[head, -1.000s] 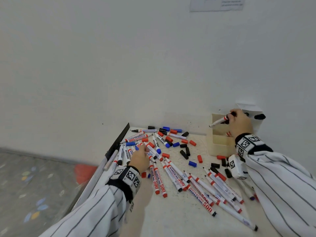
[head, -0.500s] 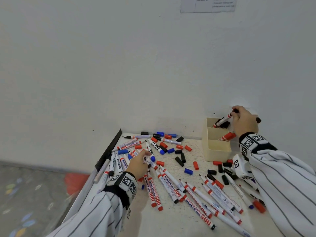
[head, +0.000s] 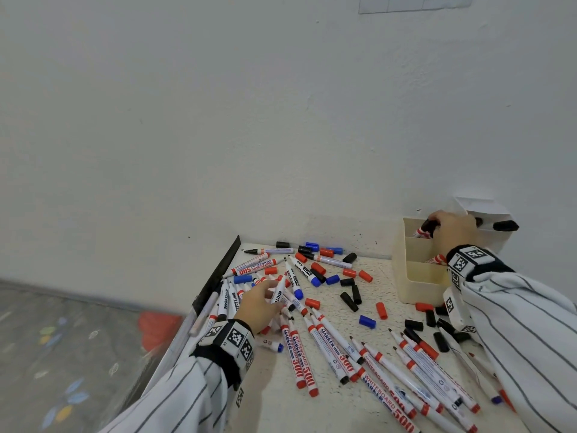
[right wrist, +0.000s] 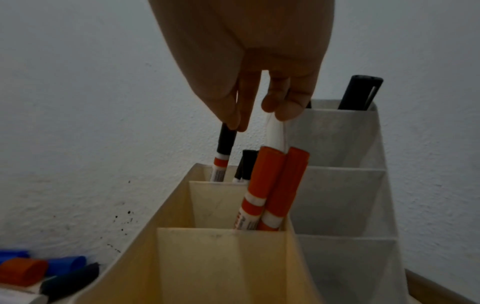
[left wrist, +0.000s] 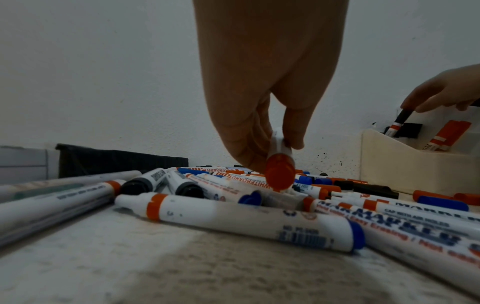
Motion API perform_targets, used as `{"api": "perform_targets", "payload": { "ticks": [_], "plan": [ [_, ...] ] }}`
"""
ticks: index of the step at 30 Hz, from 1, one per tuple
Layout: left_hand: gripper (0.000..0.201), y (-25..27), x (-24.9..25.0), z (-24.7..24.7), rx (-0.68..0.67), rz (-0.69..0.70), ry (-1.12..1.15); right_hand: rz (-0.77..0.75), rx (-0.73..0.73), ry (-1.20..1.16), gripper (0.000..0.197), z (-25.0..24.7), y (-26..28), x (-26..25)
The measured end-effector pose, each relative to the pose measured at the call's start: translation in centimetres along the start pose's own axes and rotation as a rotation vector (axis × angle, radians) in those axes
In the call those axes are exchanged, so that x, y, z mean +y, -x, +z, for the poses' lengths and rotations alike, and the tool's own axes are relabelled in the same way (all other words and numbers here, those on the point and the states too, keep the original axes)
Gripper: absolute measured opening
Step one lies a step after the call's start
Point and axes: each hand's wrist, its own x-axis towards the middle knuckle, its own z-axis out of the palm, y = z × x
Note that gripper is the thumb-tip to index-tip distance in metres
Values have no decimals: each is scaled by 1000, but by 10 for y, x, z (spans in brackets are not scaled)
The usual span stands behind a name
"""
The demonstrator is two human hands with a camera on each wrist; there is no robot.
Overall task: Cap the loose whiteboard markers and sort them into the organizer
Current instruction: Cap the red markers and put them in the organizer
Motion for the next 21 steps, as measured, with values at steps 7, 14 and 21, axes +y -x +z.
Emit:
{"api": "perform_targets", "payload": {
  "ticks": [7,14,21],
  "plan": [
    [50,0,-8,0,22,-35,-22,1,-273,162,39,11,10,-8],
    [49,4,-13,-1,52,-45,41,-215,-108,-66,26,23,45,-55],
    [48,11,-16,4,92,-65,142,-354,-753,-90,42,70,76,-115]
  ]
}}
